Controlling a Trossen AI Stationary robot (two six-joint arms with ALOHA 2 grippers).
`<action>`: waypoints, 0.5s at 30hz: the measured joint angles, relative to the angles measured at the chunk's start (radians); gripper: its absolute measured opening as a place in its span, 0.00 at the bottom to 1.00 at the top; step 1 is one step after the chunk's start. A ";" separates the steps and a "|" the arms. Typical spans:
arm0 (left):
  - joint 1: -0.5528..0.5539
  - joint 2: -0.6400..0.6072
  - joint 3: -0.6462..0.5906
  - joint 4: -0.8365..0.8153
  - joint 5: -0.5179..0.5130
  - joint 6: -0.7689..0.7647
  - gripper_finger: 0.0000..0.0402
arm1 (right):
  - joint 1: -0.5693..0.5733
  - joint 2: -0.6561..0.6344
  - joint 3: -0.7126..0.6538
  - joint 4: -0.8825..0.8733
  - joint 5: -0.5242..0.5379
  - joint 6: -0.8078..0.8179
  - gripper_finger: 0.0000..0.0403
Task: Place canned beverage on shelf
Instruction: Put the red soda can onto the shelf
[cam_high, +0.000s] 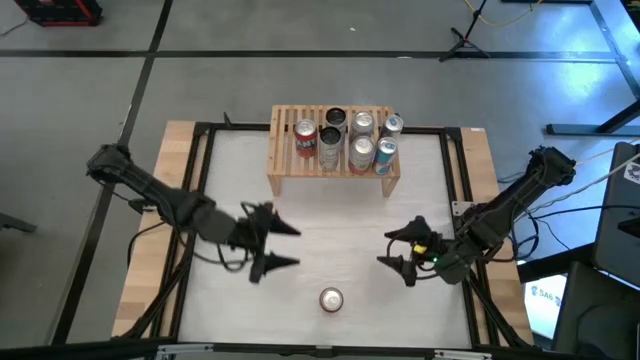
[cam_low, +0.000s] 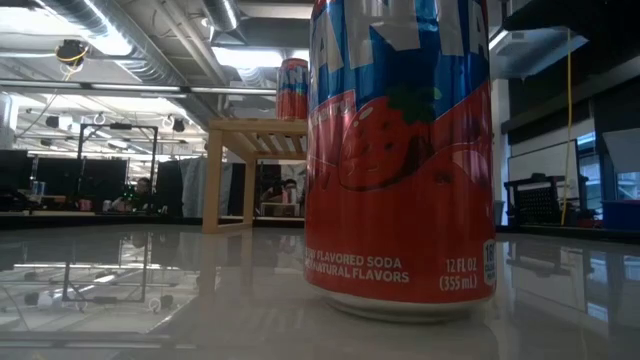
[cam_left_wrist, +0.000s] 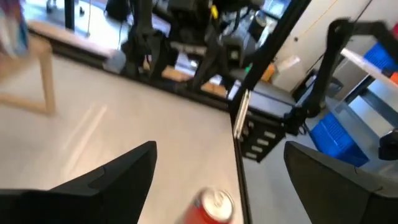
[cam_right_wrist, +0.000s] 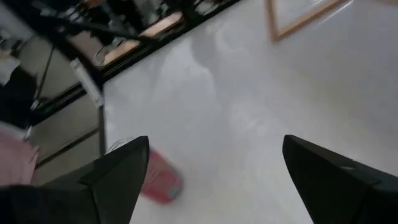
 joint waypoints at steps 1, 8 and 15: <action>-0.020 0.020 0.000 0.001 -0.015 -0.025 0.86 | 0.000 0.015 0.000 0.018 -0.021 -0.006 0.89; -0.136 0.158 0.000 0.016 -0.002 -0.098 0.86 | 0.000 0.111 0.000 0.055 -0.177 -0.019 0.89; -0.158 0.248 0.000 0.032 -0.003 -0.091 0.86 | 0.000 0.181 0.000 0.126 -0.242 -0.049 0.89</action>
